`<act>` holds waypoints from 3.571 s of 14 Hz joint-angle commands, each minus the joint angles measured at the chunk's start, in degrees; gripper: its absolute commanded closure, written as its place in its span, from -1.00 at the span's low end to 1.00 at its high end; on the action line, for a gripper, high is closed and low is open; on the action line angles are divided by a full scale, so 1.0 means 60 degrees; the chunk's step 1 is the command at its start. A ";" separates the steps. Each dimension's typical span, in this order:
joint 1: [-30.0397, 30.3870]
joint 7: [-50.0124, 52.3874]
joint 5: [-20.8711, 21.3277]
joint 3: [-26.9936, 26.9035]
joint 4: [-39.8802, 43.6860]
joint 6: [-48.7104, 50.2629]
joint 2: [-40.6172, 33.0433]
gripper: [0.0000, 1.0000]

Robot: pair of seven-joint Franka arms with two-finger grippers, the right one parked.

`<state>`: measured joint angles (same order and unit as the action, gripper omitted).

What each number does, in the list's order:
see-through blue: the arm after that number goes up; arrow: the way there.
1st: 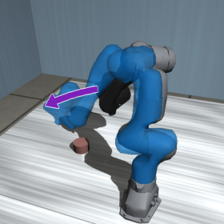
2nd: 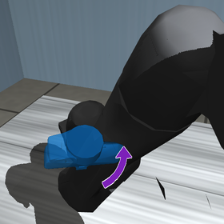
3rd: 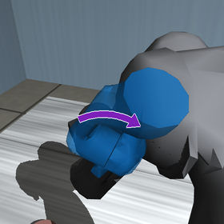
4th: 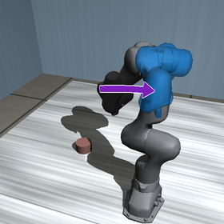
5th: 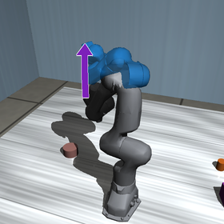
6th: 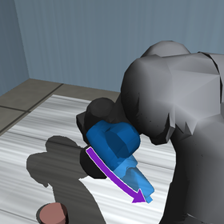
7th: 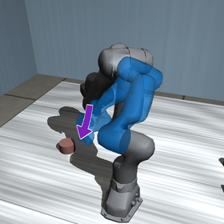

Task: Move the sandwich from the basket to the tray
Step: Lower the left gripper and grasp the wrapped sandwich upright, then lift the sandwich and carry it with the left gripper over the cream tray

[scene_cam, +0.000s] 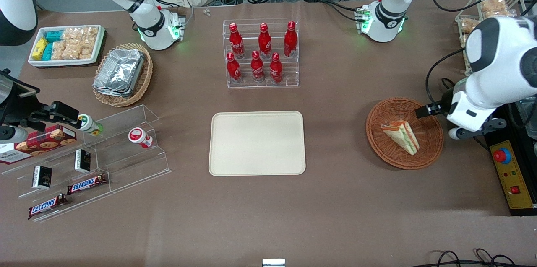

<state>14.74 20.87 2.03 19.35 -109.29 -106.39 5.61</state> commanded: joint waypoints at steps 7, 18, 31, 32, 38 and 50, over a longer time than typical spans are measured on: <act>-0.0288 0.3476 0.0687 0.0012 -0.1824 -0.2701 0.0704 -1.00; -0.0172 0.3889 0.1156 -0.0061 -0.2864 -0.4432 0.1335 -0.96; -0.0274 0.4665 0.1287 -0.0106 -0.2587 -0.3968 0.1103 1.00; -0.0303 0.4666 0.1288 -0.0018 -0.2368 -0.3456 0.0956 1.00; -0.0303 0.4709 0.1098 0.1751 -0.0156 -0.0259 0.0881 1.00; -0.2674 0.5291 0.2571 0.4055 0.1997 -0.2407 0.4450 1.00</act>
<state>1.93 49.37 12.12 43.90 -102.28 -118.60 24.39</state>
